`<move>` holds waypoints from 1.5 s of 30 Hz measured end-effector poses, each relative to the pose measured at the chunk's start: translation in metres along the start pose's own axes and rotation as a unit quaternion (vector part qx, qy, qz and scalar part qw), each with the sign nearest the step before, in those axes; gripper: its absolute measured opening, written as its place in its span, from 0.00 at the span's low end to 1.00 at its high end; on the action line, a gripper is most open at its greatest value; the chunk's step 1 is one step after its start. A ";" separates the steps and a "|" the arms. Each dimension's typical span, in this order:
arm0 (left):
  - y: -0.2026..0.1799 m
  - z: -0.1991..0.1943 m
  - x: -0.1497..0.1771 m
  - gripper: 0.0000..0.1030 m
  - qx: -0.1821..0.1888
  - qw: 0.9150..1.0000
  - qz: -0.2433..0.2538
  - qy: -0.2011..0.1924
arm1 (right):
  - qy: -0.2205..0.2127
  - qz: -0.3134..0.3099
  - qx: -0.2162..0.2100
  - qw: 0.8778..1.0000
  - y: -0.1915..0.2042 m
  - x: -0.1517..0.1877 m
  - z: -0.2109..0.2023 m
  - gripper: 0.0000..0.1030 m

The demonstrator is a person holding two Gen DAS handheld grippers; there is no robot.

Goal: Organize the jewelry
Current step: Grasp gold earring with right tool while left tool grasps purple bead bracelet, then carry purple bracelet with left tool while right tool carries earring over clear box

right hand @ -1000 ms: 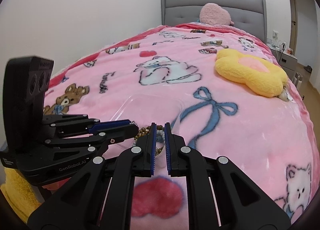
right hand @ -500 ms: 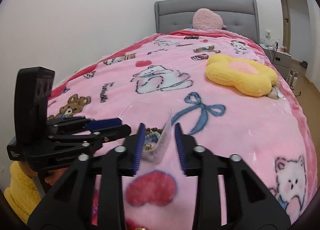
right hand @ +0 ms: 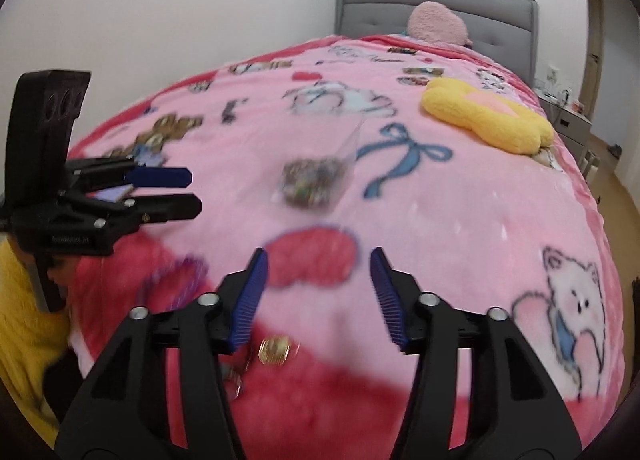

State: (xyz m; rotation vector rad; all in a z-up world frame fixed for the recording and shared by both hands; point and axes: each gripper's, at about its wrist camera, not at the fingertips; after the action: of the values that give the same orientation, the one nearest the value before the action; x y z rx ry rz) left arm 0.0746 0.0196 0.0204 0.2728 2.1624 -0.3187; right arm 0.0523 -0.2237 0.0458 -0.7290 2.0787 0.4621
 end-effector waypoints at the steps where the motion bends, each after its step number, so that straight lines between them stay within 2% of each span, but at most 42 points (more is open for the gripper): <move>1: 0.000 -0.002 0.007 0.51 0.001 1.000 0.001 0.007 | 0.006 -0.006 -0.002 1.000 0.003 0.006 -0.002 0.38; 3: 0.000 -0.004 0.019 0.51 -0.004 1.000 0.001 0.015 | 0.014 -0.014 -0.004 1.000 0.008 0.012 -0.003 0.34; 6: 0.001 -0.006 0.034 0.51 -0.033 0.999 -0.012 0.028 | 0.021 -0.023 -0.016 0.999 0.013 0.023 -0.006 0.31; 9: 0.002 -0.008 0.041 0.51 -0.029 0.999 -0.021 0.032 | 0.023 -0.031 -0.023 0.999 0.020 0.029 -0.006 0.24; 16: -0.003 -0.007 0.053 0.51 -0.052 0.998 -0.014 0.045 | 0.030 -0.048 -0.012 0.998 0.025 0.036 0.001 0.11; 18: -0.004 -0.005 0.055 0.48 -0.047 0.998 -0.016 0.048 | 0.032 -0.048 -0.010 0.998 0.025 0.038 0.002 0.10; 21: -0.010 -0.003 0.057 0.41 -0.062 0.997 0.002 0.046 | 0.036 -0.048 -0.007 0.998 0.024 0.039 0.004 0.06; 26: -0.012 -0.002 0.060 0.24 -0.082 0.996 -0.001 0.035 | 0.036 -0.052 -0.006 0.998 0.026 0.040 0.004 0.04; 27: -0.012 -0.003 0.060 0.18 -0.080 0.996 -0.003 0.033 | 0.037 -0.054 -0.007 0.998 0.026 0.040 0.004 0.03; 30: -0.013 -0.004 0.061 0.11 -0.074 0.997 -0.002 0.030 | 0.039 -0.059 -0.004 0.998 0.029 0.039 0.003 0.02; 39: -0.013 -0.010 0.058 0.09 -0.060 0.998 -0.008 0.015 | 0.031 -0.055 -0.005 0.998 0.029 0.036 -0.001 0.02; 45: -0.016 -0.024 0.046 0.09 -0.047 0.999 -0.010 -0.016 | 0.018 -0.051 0.000 0.999 0.030 0.029 -0.007 0.02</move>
State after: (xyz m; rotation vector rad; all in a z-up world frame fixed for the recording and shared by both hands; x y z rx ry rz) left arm 0.0250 0.0154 -0.0024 0.1905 2.1422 -0.2306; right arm 0.0159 -0.2143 0.0275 -0.8457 2.0641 0.3948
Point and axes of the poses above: each gripper's, at about its wrist camera, not at the fingertips, and z roughly the way its jaws point, y to its left, x to its underside, and after that the axes turned 6 degrees about -y, right-handed
